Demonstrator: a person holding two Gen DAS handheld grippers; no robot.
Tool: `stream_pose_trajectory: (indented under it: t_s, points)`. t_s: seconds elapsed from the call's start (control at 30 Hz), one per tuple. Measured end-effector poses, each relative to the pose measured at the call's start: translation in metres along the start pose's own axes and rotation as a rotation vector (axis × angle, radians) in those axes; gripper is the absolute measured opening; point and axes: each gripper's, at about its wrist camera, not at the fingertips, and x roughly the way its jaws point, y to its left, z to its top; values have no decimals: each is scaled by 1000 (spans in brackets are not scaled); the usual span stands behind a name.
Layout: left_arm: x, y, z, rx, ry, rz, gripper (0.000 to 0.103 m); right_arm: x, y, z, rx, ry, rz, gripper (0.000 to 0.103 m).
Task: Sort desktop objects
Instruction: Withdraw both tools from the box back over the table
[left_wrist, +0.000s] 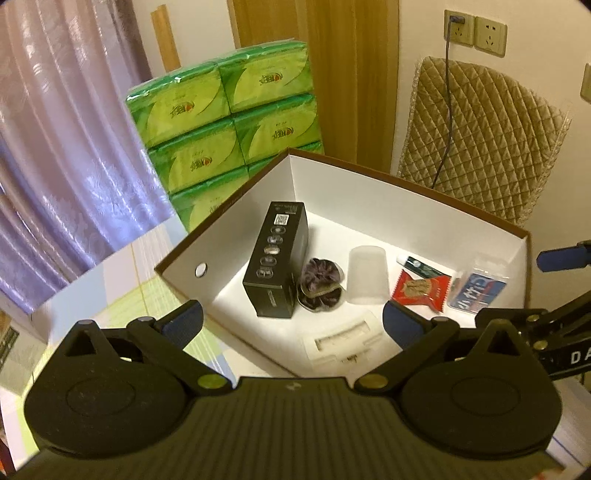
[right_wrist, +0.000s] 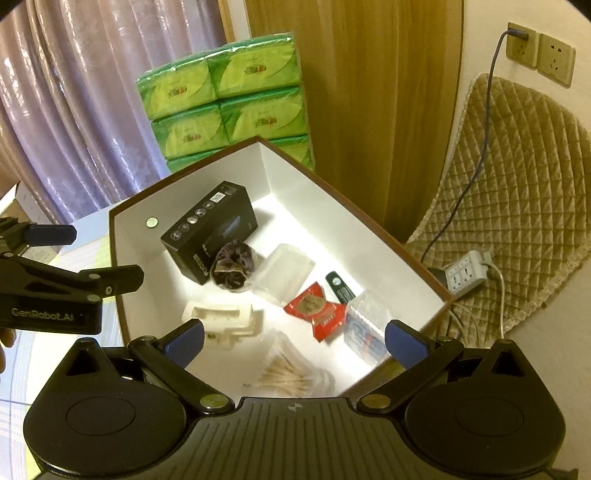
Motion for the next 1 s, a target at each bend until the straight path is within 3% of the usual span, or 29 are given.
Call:
stream_pose_trajectory:
  t_s: [0.63,1.0]
  points:
    - [-75,13,-52,-113,-20,-39,102,-53,39,-34,0,-7,6,101]
    - [-110,24,-103,-171,17,-33,102,-72,62,-62,-15,23,9,101]
